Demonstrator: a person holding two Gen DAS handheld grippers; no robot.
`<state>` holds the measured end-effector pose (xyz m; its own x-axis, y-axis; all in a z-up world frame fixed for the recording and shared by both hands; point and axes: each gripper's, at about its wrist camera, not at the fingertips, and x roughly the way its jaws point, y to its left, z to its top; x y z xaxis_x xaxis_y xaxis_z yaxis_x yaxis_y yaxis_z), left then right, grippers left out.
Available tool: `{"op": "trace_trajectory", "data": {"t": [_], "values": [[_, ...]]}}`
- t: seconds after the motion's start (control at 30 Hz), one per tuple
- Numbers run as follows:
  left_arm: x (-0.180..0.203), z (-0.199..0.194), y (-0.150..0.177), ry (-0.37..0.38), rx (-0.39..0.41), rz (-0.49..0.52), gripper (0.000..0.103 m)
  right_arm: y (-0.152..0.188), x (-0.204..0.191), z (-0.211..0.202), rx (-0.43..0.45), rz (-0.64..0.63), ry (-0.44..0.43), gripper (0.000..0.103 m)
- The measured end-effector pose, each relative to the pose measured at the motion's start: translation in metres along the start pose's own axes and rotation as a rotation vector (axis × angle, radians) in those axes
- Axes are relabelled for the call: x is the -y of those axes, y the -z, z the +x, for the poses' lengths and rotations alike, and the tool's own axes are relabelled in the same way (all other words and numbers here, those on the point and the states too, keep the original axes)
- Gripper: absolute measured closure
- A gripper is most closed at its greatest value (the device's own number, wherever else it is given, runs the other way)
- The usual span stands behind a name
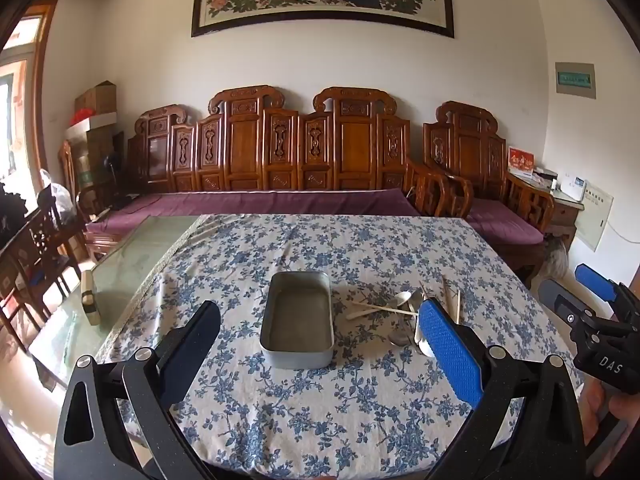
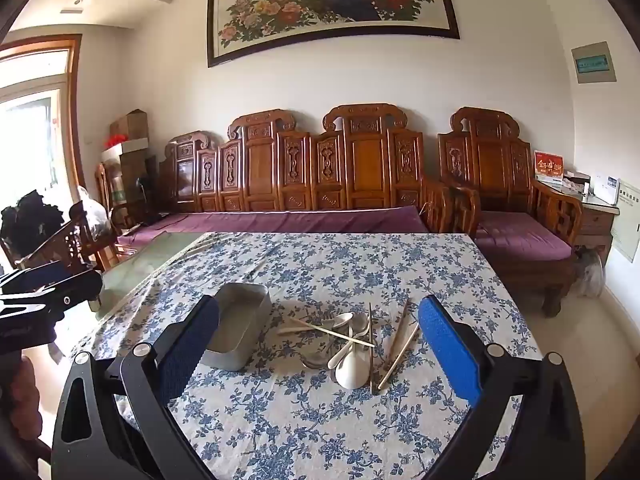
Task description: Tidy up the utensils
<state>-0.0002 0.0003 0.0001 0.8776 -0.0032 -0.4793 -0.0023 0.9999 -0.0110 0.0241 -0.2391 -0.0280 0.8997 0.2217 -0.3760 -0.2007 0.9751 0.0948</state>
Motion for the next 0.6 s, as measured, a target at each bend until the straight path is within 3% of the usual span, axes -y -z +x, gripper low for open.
{"op": "trace_trajectory", "data": {"t": [0.6], "values": [[0.0003, 0.0007, -0.0021, -0.003, 0.003, 0.006, 0.006, -0.0009, -0.001, -0.0012, 0.001, -0.005, -0.005, 0.003]]}}
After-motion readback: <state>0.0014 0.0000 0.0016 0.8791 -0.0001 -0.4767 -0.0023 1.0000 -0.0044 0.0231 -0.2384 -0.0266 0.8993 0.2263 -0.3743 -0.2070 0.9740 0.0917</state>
